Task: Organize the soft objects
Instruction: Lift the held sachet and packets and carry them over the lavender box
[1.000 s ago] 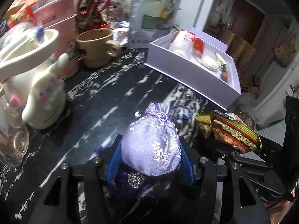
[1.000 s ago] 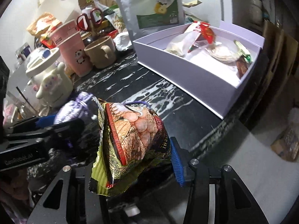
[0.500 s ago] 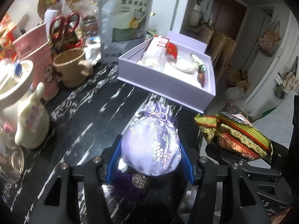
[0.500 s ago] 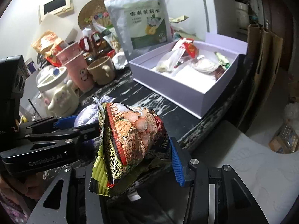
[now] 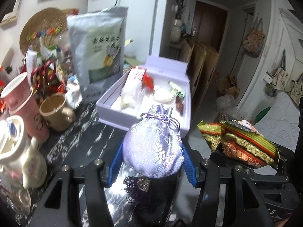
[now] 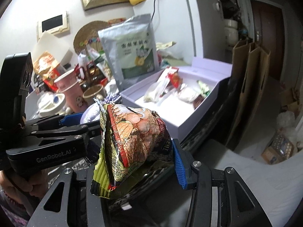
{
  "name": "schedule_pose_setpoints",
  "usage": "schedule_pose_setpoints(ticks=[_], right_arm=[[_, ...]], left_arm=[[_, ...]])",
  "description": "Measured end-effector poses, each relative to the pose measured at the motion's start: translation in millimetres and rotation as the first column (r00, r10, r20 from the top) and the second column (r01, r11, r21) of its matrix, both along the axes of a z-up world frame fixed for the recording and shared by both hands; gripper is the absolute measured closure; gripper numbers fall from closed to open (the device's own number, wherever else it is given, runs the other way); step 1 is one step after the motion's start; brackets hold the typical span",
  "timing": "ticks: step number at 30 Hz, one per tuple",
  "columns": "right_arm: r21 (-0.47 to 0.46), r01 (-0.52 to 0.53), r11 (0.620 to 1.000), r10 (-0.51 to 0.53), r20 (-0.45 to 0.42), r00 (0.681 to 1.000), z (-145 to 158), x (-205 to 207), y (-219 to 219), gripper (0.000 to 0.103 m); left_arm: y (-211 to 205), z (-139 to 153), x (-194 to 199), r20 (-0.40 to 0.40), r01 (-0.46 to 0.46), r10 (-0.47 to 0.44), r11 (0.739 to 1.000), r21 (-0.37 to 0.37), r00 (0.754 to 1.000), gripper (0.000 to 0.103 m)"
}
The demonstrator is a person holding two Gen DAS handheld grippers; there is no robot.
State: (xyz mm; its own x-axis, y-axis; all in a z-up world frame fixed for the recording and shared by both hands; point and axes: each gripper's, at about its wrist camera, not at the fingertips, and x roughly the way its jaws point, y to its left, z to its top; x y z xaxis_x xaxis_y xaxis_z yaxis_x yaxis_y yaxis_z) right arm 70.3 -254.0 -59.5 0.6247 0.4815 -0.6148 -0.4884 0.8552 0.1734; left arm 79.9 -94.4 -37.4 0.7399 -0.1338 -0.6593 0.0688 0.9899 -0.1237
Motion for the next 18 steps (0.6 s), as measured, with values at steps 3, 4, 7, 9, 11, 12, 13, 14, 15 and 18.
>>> schedule_pose_setpoints(ticks=[3,4,7,9,11,12,13,14,15,18], right_arm=[[0.006,0.008,1.0,-0.008,0.024,1.0,12.7,2.7,-5.3,0.056],[0.007,0.01,1.0,-0.01,0.034,0.999,16.8,3.6,-6.1,0.056],[0.014,0.014,1.0,-0.014,0.068,0.998,31.3,7.6,-10.9,0.056],[0.015,0.015,1.0,-0.016,0.09,0.996,39.7,11.7,-13.3,0.056],[0.006,0.014,1.0,-0.015,0.111,0.994,46.5,16.1,-14.9,0.056],[0.0,0.016,1.0,-0.016,0.125,0.992,50.4,18.6,-15.8,0.056],[-0.007,0.016,1.0,-0.015,0.139,0.99,54.8,21.6,-16.6,0.056],[-0.01,0.015,1.0,-0.014,0.15,0.989,58.9,24.8,-17.5,0.056],[-0.01,0.015,1.0,-0.013,0.156,0.988,62.1,27.8,-18.6,0.056],[-0.004,0.014,1.0,-0.013,0.17,0.985,73.1,40.0,-23.0,0.056]], left_arm=[[-5.7,12.1,4.3,0.035,0.018,-0.018,1.0,0.008,0.999,0.047],[-7.8,17.1,6.1,0.05,0.024,-0.025,1.0,0.014,0.998,0.047],[-13.2,30.4,11.8,0.09,0.04,-0.042,0.999,0.024,0.995,0.047],[-15.1,37.3,15.3,0.109,0.046,-0.049,0.999,0.028,0.993,0.047],[-17.3,47.2,21.8,0.137,0.052,-0.057,0.998,0.036,0.989,0.047],[-18.1,49.8,23.9,0.144,0.054,-0.059,0.998,0.039,0.988,0.047],[-19.1,54.4,28.4,0.156,0.056,-0.062,0.997,0.044,0.986,0.047],[-19.9,57.6,32.2,0.164,0.059,-0.066,0.997,0.047,0.984,0.047],[-20.1,60.5,35.9,0.17,0.061,-0.069,0.997,0.047,0.983,0.047],[-21.7,69.9,50.1,0.191,0.067,-0.075,0.997,0.049,0.979,0.047]])
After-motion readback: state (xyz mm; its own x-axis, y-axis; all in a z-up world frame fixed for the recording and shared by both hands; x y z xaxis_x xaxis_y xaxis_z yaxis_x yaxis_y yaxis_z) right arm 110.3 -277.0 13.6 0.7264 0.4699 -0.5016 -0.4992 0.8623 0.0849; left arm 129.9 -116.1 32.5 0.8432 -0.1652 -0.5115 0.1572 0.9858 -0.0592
